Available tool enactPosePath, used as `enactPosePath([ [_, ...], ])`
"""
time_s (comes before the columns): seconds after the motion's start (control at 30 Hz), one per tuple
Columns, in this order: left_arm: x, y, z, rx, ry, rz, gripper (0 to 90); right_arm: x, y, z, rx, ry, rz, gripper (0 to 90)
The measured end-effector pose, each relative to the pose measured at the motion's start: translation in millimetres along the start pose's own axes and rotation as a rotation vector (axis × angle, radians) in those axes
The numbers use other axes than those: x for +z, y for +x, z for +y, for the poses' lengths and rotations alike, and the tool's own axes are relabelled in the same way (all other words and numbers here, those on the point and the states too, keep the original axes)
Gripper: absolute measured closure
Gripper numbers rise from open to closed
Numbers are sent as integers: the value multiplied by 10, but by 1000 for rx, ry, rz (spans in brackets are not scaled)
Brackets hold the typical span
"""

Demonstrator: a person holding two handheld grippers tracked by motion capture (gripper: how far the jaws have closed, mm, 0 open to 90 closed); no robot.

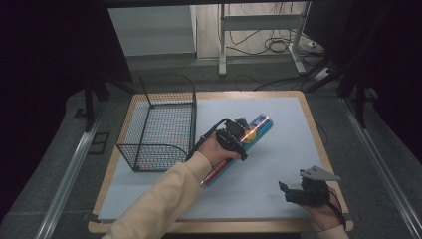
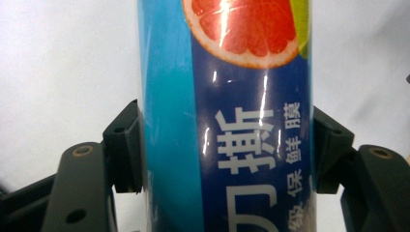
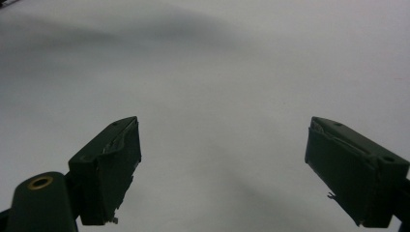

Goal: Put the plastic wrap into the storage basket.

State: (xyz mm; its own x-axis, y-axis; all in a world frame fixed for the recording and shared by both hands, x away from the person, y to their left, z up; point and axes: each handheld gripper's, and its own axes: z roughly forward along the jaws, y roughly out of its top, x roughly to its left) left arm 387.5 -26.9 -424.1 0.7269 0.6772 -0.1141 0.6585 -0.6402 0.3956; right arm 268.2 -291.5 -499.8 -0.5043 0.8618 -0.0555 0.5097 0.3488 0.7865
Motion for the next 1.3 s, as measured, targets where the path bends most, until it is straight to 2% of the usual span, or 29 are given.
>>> enactPosePath([
  [0.2,-19,18,49,2,1,4,316,2,-2,-2,1,1,1,132],
  [0.43,-62,49,104,-22,-24,-5,316,1,-5,-3,5,3,0,132],
  [0.8,-99,119,164,-24,-17,2,317,1,-6,-2,3,6,1,132],
  [0.83,-104,123,177,-38,-29,3,316,2,-8,-1,3,4,0,132],
  [1.07,-159,171,235,-32,-35,7,317,4,-8,-2,4,3,0,132],
  [1.3,-206,215,299,-45,-54,9,317,4,-14,-4,5,3,0,132],
])
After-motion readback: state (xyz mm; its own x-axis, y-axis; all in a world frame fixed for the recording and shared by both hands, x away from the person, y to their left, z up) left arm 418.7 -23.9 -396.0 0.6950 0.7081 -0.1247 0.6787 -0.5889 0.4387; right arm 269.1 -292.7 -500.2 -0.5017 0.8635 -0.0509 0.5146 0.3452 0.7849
